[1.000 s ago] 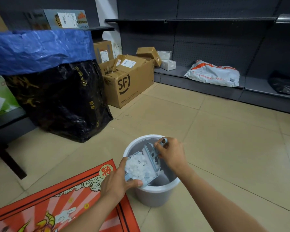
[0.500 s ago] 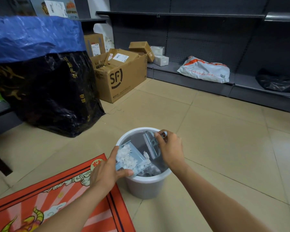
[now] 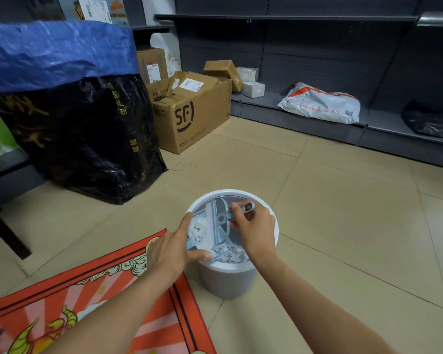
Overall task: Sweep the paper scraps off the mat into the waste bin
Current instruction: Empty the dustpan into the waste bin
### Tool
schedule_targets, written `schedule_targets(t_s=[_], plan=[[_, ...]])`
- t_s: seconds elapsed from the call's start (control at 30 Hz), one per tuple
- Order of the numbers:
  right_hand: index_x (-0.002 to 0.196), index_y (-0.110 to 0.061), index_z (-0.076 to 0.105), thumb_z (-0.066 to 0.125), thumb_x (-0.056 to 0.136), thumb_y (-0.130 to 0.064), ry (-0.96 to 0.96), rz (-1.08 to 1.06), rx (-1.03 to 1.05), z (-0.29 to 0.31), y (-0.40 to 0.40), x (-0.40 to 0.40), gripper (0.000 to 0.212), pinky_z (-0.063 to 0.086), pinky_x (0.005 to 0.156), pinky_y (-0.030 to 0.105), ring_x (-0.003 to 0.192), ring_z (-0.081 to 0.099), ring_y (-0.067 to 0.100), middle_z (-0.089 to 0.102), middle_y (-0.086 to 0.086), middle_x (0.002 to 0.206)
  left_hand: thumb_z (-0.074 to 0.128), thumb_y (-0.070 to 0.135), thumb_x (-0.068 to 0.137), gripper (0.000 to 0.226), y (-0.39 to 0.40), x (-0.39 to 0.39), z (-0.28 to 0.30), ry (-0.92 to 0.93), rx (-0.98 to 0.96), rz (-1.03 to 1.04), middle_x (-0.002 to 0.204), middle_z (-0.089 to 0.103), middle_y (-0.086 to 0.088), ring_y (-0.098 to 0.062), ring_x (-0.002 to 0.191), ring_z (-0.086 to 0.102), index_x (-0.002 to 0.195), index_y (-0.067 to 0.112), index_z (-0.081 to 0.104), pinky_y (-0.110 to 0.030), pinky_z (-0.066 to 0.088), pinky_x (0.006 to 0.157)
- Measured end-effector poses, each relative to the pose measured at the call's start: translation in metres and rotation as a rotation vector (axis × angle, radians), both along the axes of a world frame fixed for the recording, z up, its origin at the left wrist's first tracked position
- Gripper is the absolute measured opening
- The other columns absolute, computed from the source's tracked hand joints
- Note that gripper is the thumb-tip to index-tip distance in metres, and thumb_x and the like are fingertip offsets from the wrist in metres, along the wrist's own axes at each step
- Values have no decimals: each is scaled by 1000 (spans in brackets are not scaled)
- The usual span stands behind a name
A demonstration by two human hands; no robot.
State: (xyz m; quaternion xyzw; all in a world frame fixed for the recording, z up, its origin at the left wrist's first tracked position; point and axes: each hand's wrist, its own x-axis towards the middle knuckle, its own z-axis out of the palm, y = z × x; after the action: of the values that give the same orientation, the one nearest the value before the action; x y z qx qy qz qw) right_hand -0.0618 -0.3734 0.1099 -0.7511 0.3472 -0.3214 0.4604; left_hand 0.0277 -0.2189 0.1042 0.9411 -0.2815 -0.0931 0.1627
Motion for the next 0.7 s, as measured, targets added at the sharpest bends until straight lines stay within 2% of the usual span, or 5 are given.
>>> schedule_targets(t_s=[0.17, 0.3, 0.43, 0.63, 0.7], plan=[[78, -13, 68, 59, 90, -37, 47, -55, -11, -8, -8, -2, 28, 50, 64, 24, 63, 67, 5, 69, -6, 63, 71, 69, 68, 104, 1, 2, 4, -31, 41, -6, 100, 64, -6, -30, 96, 62, 149, 42, 13, -32, 44, 71], [83, -20, 72, 61, 88, -33, 60, -81, -3, -11, -15, -4, 18, 48, 64, 24, 68, 66, 7, 70, -6, 68, 71, 72, 66, 104, 3, 5, 7, -49, 47, -19, 93, 65, -2, -26, 82, 59, 148, 42, 14, -30, 37, 62], [83, -23, 73, 61, 88, -31, 74, -90, -1, -13, -18, -9, 15, 42, 58, 19, 67, 64, 7, 69, -7, 69, 70, 74, 65, 104, 5, 6, 6, -52, 52, -19, 91, 66, -2, -24, 75, 55, 148, 43, 14, -30, 39, 62], [83, -24, 73, 64, 89, -26, 56, -73, -8, -12, -17, -13, 11, 40, 56, 8, 67, 64, 4, 69, -11, 70, 69, 74, 65, 103, 6, 5, 7, -53, 57, -22, 93, 65, -2, -23, 75, 50, 147, 43, 14, -30, 38, 63], [84, -24, 73, 64, 89, -26, 10, -93, -19, -8, -16, -15, 11, 42, 58, 9, 66, 64, 3, 69, -11, 70, 69, 74, 65, 103, 7, 5, 6, -60, 68, -21, 93, 66, -2, -23, 75, 50, 147, 44, 14, -30, 37, 63]])
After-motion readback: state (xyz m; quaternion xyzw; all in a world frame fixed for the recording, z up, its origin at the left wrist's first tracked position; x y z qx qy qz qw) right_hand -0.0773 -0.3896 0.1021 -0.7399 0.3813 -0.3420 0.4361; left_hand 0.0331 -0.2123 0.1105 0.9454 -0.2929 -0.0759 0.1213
